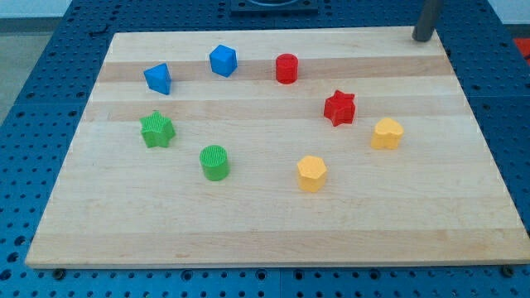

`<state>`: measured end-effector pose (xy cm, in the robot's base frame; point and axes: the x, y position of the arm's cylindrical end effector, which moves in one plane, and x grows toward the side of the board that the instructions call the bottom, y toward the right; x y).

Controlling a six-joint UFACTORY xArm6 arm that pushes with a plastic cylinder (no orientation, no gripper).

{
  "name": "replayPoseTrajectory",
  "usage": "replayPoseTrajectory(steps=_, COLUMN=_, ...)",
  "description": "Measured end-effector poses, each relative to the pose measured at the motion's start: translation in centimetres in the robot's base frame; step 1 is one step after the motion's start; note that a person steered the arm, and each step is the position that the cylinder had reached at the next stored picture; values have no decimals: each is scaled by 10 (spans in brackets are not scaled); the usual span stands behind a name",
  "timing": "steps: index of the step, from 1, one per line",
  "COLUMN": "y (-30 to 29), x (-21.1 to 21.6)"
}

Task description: Point your arm towards green circle

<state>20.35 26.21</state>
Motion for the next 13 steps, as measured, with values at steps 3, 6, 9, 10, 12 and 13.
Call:
replayPoseTrajectory(steps=3, y=-10, x=-13)
replayPoseTrajectory(steps=6, y=-2, x=-12)
replayPoseTrajectory(steps=9, y=24, x=84)
replayPoseTrajectory(steps=10, y=2, x=50)
replayPoseTrajectory(steps=12, y=-48, x=68)
replayPoseTrajectory(steps=13, y=-89, x=83)
